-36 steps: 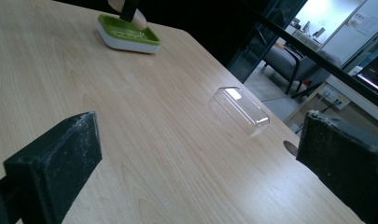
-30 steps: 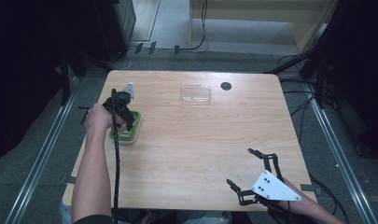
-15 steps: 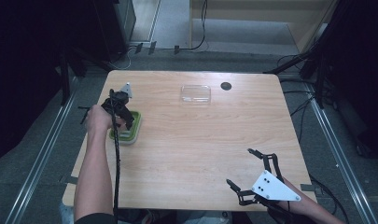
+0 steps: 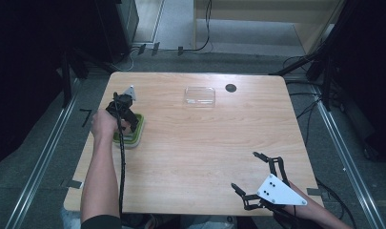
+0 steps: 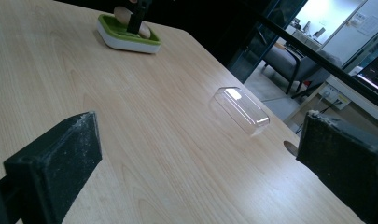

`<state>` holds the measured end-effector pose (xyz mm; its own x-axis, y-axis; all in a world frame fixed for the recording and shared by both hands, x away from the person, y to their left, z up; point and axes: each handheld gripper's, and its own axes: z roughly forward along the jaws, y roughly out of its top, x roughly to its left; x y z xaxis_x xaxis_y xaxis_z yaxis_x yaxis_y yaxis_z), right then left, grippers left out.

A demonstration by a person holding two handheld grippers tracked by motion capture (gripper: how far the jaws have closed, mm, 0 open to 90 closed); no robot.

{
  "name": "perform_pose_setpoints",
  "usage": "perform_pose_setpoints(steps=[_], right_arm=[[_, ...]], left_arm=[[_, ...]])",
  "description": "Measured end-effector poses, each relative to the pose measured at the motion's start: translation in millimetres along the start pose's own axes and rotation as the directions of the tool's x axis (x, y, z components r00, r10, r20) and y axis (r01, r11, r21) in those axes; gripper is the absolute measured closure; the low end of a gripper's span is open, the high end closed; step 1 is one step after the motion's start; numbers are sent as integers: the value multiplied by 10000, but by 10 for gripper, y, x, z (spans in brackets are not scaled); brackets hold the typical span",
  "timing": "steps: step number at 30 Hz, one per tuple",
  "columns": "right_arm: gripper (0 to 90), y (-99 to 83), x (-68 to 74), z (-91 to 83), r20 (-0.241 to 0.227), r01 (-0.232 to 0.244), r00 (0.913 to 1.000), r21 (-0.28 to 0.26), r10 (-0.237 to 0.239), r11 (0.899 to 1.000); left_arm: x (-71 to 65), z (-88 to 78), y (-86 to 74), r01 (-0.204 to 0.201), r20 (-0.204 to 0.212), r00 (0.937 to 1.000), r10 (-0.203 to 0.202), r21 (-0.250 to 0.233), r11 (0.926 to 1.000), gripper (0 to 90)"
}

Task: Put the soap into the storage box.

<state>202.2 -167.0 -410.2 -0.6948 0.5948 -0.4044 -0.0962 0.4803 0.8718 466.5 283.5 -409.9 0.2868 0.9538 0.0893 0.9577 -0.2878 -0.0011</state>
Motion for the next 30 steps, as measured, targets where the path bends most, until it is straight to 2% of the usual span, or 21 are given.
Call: perform_pose_setpoints(steps=[15, 24, 30], right_arm=[[0, 0, 2, 2, -2, -12, 10000, 9, 12, 10000], [0, -1, 0, 1, -1, -25, 10000, -1, 25, 10000], [0, -2, -1, -2, 6, -29, 10000, -7, 29, 10000]], left_arm=[[0, 99, 20, 222, -33, 9997, -223, -223, 9995, 336], [-11, 153, 25, 253, -14, 9997, -254, -310, 9992, 336], [-15, 151, 25, 181, -30, 9998, -182, -197, 9996, 335]])
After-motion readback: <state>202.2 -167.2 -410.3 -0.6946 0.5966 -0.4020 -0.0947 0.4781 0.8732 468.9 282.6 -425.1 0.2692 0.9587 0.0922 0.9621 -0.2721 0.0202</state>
